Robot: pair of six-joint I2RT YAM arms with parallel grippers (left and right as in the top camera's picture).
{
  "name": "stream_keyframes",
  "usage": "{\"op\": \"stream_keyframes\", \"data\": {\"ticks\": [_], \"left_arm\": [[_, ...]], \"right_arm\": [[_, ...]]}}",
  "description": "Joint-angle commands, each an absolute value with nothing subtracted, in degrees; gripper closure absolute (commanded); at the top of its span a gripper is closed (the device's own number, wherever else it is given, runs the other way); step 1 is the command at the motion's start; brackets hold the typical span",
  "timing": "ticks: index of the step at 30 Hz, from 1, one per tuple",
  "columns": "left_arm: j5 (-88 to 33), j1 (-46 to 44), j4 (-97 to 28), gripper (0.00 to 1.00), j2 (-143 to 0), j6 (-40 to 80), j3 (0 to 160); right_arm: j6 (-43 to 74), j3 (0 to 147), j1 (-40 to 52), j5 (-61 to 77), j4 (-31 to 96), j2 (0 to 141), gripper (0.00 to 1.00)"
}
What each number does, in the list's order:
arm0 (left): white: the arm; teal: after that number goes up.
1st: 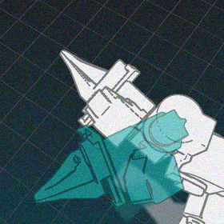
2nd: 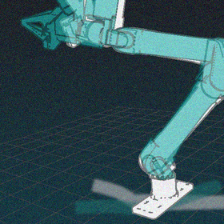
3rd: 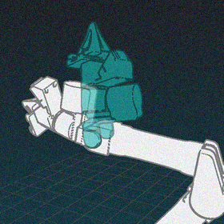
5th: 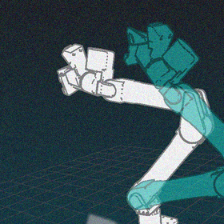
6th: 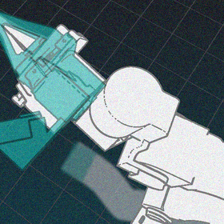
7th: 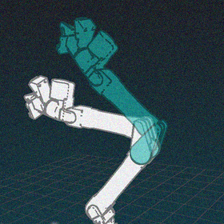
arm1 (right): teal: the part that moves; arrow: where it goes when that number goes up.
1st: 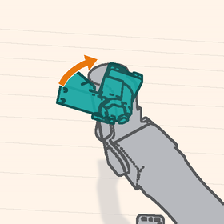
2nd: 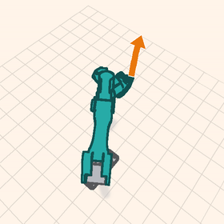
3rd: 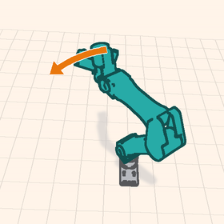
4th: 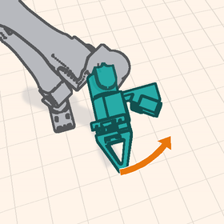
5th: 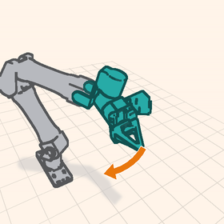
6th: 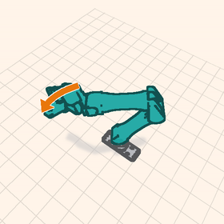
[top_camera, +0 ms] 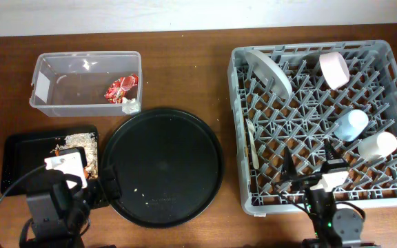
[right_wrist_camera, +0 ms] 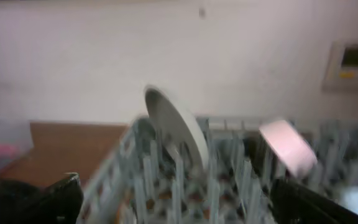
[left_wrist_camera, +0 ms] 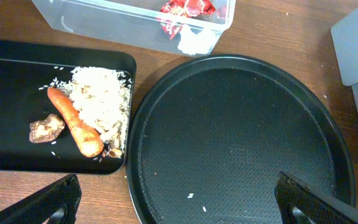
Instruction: Sort waste into correct bins and load items into the dishwasher rack
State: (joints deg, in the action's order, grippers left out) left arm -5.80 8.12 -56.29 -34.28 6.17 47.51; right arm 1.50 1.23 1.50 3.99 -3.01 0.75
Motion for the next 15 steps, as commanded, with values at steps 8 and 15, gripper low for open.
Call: {"op": "stream_keyframes", "data": {"ticks": [8,15], "left_arm": [[-6.44,8.32,-56.21,0.01,-34.04,5.08,47.18],[-6.44,8.32,-56.21,0.01,-34.06,5.08,47.18]], "right_arm": [[1.76,0.32,1.87,-5.21,4.25,0.19,0.01],[1.76,0.32,1.87,-5.21,4.25,0.19,0.01]]}}
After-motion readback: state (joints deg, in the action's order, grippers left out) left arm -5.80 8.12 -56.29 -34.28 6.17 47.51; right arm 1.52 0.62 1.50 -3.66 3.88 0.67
